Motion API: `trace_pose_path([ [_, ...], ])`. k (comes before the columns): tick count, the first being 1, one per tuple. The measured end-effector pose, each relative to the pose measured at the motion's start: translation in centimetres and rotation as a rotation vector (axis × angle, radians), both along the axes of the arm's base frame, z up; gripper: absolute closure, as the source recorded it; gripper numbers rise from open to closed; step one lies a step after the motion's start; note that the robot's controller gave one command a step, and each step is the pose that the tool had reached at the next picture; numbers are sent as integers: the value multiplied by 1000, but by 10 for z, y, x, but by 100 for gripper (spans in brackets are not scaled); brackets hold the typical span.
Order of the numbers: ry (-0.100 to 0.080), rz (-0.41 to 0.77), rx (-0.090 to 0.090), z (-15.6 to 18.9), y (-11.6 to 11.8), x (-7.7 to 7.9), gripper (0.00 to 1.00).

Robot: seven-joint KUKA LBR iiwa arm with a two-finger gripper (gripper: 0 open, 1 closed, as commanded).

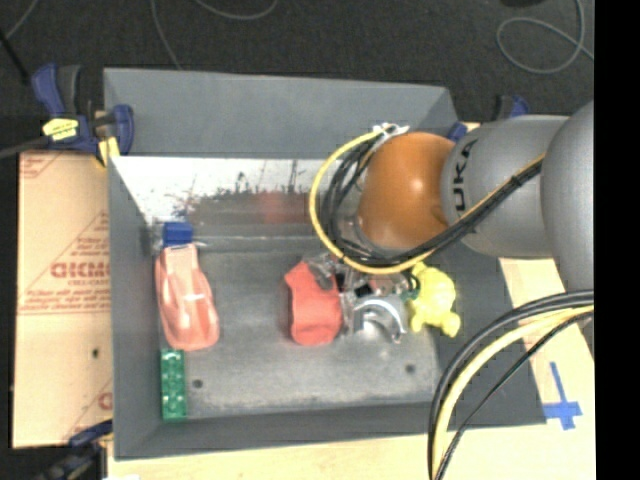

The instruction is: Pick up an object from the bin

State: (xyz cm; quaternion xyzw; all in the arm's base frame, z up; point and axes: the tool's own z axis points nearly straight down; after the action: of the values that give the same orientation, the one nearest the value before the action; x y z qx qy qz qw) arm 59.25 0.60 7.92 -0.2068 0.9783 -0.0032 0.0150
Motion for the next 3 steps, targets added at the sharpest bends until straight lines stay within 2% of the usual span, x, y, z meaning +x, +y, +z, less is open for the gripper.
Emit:
trace_pose_path([
  [1,12,129,-11,11,20,20,100],
  [2,-5,303,-8,40,66,14,100],
  [3,-4,303,-8,40,66,14,100],
])
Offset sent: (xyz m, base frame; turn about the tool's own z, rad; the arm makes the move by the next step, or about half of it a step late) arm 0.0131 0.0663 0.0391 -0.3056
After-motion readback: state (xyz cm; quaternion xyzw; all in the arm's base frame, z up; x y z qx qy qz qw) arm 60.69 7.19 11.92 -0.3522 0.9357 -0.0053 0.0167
